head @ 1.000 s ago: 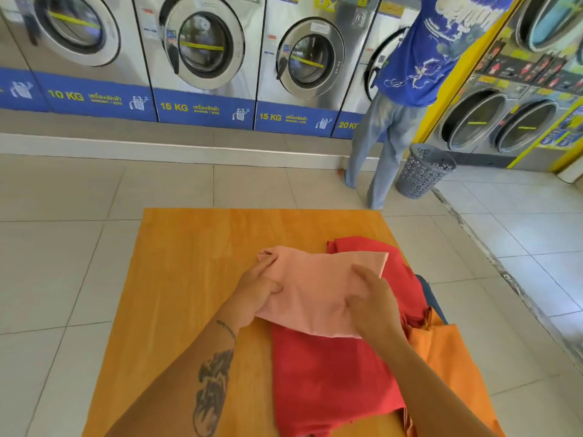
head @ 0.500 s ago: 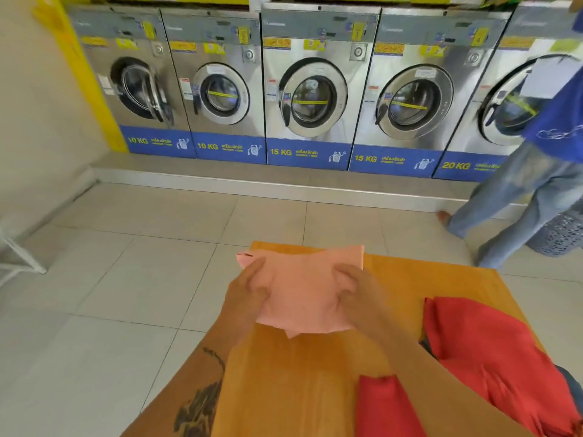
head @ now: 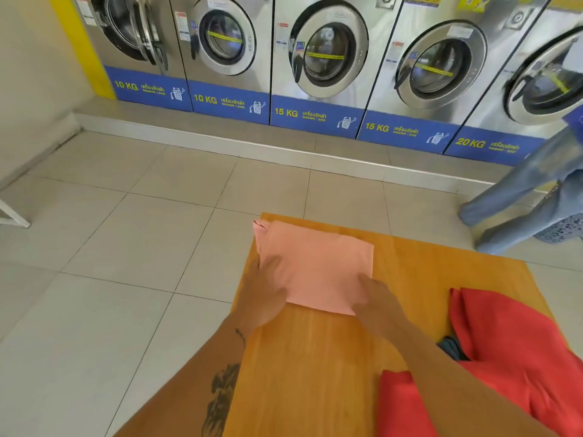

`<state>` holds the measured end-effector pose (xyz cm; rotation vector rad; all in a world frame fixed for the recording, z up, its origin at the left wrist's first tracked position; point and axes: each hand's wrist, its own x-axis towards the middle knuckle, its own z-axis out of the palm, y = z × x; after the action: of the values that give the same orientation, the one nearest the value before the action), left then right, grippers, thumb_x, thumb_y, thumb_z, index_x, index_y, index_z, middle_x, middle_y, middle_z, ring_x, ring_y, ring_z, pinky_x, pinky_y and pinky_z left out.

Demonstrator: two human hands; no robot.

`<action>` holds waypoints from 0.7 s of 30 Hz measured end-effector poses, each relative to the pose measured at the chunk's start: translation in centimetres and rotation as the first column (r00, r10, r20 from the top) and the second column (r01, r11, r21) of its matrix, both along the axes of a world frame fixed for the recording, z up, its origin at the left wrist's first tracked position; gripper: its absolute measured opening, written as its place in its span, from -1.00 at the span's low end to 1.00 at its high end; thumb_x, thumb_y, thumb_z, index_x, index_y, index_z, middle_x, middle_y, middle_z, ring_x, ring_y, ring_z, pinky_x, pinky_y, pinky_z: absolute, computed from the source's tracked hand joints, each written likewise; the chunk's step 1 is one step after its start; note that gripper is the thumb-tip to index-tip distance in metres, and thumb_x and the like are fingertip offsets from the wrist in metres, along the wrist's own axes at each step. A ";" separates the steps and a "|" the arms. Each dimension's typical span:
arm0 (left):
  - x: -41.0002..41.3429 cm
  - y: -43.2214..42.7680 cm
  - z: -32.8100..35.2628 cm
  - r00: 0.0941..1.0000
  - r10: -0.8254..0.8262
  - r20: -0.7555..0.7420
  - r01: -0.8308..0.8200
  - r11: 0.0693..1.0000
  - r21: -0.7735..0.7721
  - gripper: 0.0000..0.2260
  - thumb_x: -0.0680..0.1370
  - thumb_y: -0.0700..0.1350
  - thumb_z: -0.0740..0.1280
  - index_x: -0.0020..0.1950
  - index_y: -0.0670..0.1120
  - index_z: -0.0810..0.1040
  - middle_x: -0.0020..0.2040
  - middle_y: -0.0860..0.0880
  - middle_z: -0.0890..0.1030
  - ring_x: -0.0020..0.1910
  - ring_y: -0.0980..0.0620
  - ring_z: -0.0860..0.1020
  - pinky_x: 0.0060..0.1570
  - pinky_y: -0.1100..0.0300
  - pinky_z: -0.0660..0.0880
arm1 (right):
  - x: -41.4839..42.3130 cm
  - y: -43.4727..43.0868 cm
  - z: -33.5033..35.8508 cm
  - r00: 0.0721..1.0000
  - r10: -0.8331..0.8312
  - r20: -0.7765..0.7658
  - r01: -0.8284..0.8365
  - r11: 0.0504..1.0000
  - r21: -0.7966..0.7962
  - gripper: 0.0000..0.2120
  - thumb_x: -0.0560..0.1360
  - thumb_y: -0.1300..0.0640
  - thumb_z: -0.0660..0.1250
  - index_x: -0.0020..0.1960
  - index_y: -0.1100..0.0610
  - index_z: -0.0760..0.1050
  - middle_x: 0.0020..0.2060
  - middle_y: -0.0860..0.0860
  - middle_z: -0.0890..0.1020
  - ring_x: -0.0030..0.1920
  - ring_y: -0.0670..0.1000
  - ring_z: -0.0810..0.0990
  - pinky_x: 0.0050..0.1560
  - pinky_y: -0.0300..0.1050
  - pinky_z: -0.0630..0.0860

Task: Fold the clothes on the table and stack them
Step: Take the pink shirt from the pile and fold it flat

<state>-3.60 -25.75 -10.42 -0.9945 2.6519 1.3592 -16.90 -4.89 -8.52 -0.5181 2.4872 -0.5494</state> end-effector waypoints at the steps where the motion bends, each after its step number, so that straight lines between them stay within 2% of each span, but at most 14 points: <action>1: 0.2 0.2 0.0 1.000 0.009 -0.007 -0.009 1.000 0.013 -0.40 0.49 -0.08 0.24 0.52 0.15 0.17 0.53 0.00 0.09 0.47 -0.15 0.20 0.42 -0.10 0.28 | 0.0 0.2 0.1 1.000 -0.007 0.022 0.007 1.000 -0.025 -0.31 0.55 0.21 0.24 0.60 0.06 0.04 0.57 0.05 0.12 0.50 0.12 0.24 0.27 -0.12 0.35; 3: 0.8 0.9 0.2 0.998 0.051 -0.021 -0.050 0.999 0.014 -0.43 0.52 -0.11 0.24 0.52 0.12 0.20 0.53 -0.01 0.11 0.48 -0.13 0.21 0.44 -0.06 0.26 | 0.2 0.9 0.5 0.998 -0.012 0.058 0.016 0.997 -0.074 -0.32 0.56 0.21 0.25 0.60 0.06 0.04 0.57 0.03 0.10 0.49 0.09 0.24 0.20 -0.20 0.34; 6: 1.9 2.7 1.5 0.979 0.194 -0.067 -0.194 0.981 -0.003 -0.48 0.52 -0.18 0.24 0.49 0.04 0.30 0.51 -0.02 0.16 0.47 -0.13 0.22 0.40 -0.06 0.31 | 1.1 2.6 1.5 0.994 -0.033 0.106 0.046 0.991 -0.129 -0.35 0.58 0.19 0.27 0.59 0.03 0.09 0.55 -0.01 0.14 0.37 0.04 0.36 0.01 -0.32 0.40; 7: 2.3 3.3 2.1 0.966 0.244 -0.083 -0.245 0.970 -0.001 -0.49 0.52 -0.20 0.24 0.47 0.03 0.34 0.50 -0.02 0.18 0.45 -0.11 0.23 0.38 -0.06 0.34 | 1.5 3.4 2.0 0.993 -0.045 0.111 0.062 0.987 -0.151 -0.37 0.58 0.18 0.28 0.58 0.01 0.12 0.55 -0.02 0.16 0.38 0.04 0.36 0.02 -0.29 0.42; 9: 2.9 4.9 3.3 0.943 0.304 -0.137 -0.306 0.952 0.003 -0.51 0.51 -0.23 0.25 0.43 0.04 0.40 0.46 0.00 0.24 0.41 -0.08 0.27 0.30 -0.04 0.42 | 2.5 5.4 3.1 0.995 -0.060 0.075 0.073 0.982 -0.174 -0.40 0.57 0.16 0.30 0.55 0.01 0.19 0.54 -0.01 0.21 0.44 0.06 0.33 0.24 -0.10 0.46; 10: 3.1 5.8 4.0 0.935 0.310 -0.173 -0.313 0.950 0.015 -0.53 0.50 -0.23 0.26 0.40 0.05 0.42 0.44 0.01 0.27 0.38 -0.06 0.31 0.24 -0.02 0.47 | 3.1 6.6 3.7 0.997 -0.058 0.060 0.068 0.981 -0.182 -0.41 0.56 0.17 0.31 0.54 0.01 0.22 0.52 -0.01 0.23 0.45 0.06 0.33 0.31 -0.03 0.44; 11: 3.2 6.9 4.6 0.928 0.306 -0.211 -0.306 0.951 0.031 -0.54 0.50 -0.24 0.27 0.37 0.06 0.44 0.41 0.02 0.30 0.33 -0.03 0.35 0.14 0.04 0.52 | 3.7 8.1 4.4 0.996 -0.060 0.060 0.071 0.977 -0.202 -0.42 0.56 0.18 0.31 0.53 0.01 0.24 0.51 -0.03 0.25 0.45 0.05 0.33 0.30 -0.03 0.45; 13: 3.2 9.4 5.7 0.925 0.271 -0.266 -0.269 0.962 0.044 -0.57 0.51 -0.24 0.29 0.34 0.08 0.46 0.35 0.05 0.33 0.17 0.06 0.43 -0.09 0.23 0.51 | 5.0 11.4 6.1 0.995 -0.076 0.065 0.090 0.964 -0.252 -0.45 0.54 0.22 0.29 0.50 0.00 0.30 0.40 -0.06 0.35 0.38 0.02 0.41 0.14 -0.17 0.49; 14: 3.2 10.9 6.3 0.927 0.245 -0.285 -0.240 0.969 0.052 -0.58 0.51 -0.24 0.29 0.33 0.09 0.47 0.31 0.06 0.34 0.11 0.08 0.46 -0.16 0.25 0.50 | 5.6 13.3 6.9 0.995 -0.088 0.045 0.097 0.955 -0.281 -0.49 0.53 0.24 0.30 0.45 0.01 0.36 0.32 -0.07 0.43 0.31 -0.02 0.48 0.06 -0.26 0.51; 16: 2.9 14.5 7.2 0.930 0.174 -0.325 -0.163 0.985 0.062 -0.60 0.53 -0.23 0.28 0.32 0.10 0.47 0.24 0.07 0.35 0.14 0.06 0.48 -0.08 0.12 0.57 | 6.5 17.2 8.3 0.992 -0.121 -0.026 0.106 0.941 -0.320 -0.55 0.50 0.28 0.33 0.35 0.01 0.46 0.15 -0.14 0.53 0.11 -0.14 0.55 0.01 -0.37 0.49; 17: 2.7 16.6 7.7 0.931 0.127 -0.342 -0.116 0.992 0.053 -0.61 0.54 -0.22 0.28 0.32 0.09 0.48 0.24 0.07 0.35 0.20 0.05 0.46 0.02 0.03 0.57 | 6.7 19.6 8.6 0.988 -0.137 -0.063 0.110 0.941 -0.321 -0.56 0.48 0.28 0.34 0.32 0.01 0.48 0.15 -0.17 0.54 0.09 -0.15 0.55 0.08 -0.35 0.47; 18: 2.4 18.8 8.0 0.932 0.075 -0.353 -0.066 0.997 0.038 -0.61 0.54 -0.22 0.28 0.33 0.07 0.47 0.24 0.06 0.36 0.24 0.05 0.45 0.11 -0.02 0.55 | 7.0 21.9 8.9 0.984 -0.159 -0.084 0.123 0.937 -0.325 -0.55 0.47 0.26 0.36 0.32 0.01 0.49 0.19 -0.16 0.55 0.11 -0.12 0.56 0.18 -0.25 0.48; 20: 2.0 23.7 8.5 0.934 -0.014 -0.356 0.022 1.000 0.018 -0.62 0.54 -0.23 0.28 0.34 0.03 0.47 0.26 0.05 0.38 0.24 0.05 0.46 0.21 0.01 0.49 | 7.4 26.9 9.0 0.971 -0.229 -0.066 0.192 0.915 -0.355 -0.54 0.45 0.24 0.37 0.32 0.00 0.49 0.25 -0.09 0.55 0.16 -0.04 0.58 0.25 -0.11 0.49; 21: 1.9 26.3 8.6 0.935 -0.052 -0.351 0.062 0.998 0.017 -0.62 0.54 -0.23 0.28 0.33 0.04 0.47 0.24 0.06 0.39 0.22 0.06 0.47 0.20 0.08 0.47 | 7.6 29.5 9.1 0.962 -0.270 -0.045 0.235 0.896 -0.376 -0.57 0.46 0.25 0.36 0.29 -0.01 0.50 0.21 -0.09 0.57 0.14 -0.04 0.58 0.19 -0.17 0.50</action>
<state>-1.75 0.57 -1.86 -0.7229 2.8659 1.6980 -9.26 24.59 0.59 -0.3639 2.5695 -1.1353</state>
